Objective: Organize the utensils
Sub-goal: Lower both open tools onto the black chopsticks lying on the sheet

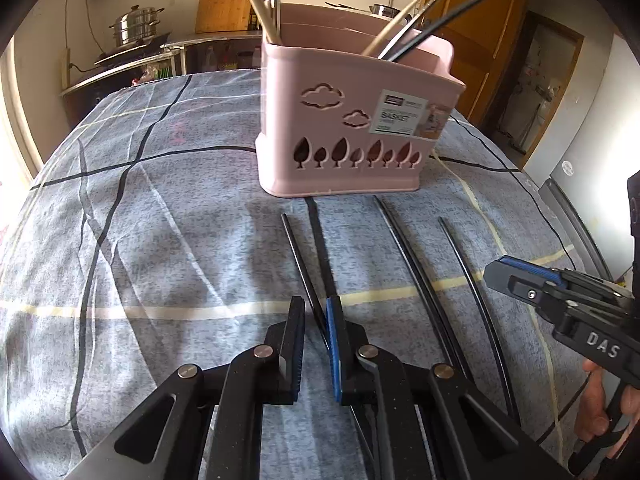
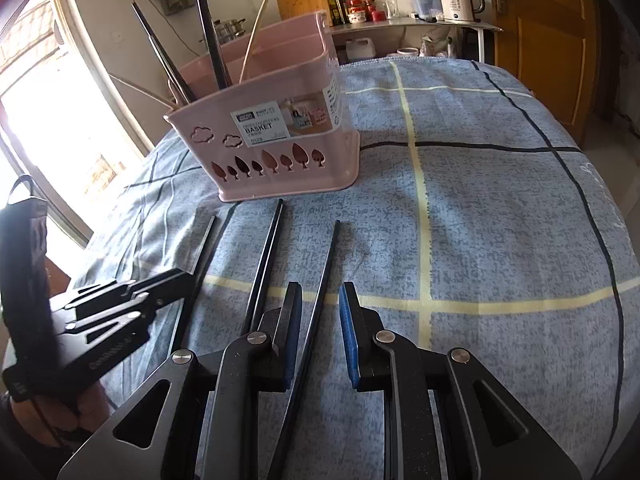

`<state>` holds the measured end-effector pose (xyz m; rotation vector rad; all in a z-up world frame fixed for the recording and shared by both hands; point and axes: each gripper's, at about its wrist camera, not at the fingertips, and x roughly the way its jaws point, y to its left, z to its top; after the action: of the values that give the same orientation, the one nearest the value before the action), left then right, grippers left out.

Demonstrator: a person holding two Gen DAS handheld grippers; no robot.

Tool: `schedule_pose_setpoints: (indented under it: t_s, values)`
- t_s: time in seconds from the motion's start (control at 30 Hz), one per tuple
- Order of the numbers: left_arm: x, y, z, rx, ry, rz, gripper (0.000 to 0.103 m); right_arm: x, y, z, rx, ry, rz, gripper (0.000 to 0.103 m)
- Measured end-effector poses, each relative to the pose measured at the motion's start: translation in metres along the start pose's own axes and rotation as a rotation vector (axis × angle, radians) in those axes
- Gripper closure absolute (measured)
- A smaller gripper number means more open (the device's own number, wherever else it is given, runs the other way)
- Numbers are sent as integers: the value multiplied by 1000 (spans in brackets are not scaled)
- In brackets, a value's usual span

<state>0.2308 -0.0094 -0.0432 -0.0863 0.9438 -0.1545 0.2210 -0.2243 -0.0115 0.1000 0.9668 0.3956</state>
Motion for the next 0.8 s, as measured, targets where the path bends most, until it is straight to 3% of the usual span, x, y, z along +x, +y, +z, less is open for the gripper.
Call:
schedule_pose_setpoints:
  t_s: [0.2,0.47,0.57,0.8]
  values:
    - [10,5,11,-12,33,-14,92,21,4,3,-19,55,-35,83]
    - [22,1,22,-18,48,3,92,29,15,12,-39,66,-111,85]
    - [23,-2,23,0,45,18,95,31,17,13,-46,59,-129,95]
    - [14,3,32,-21,40,-25,98,25,3,23,17,54,-59,97]
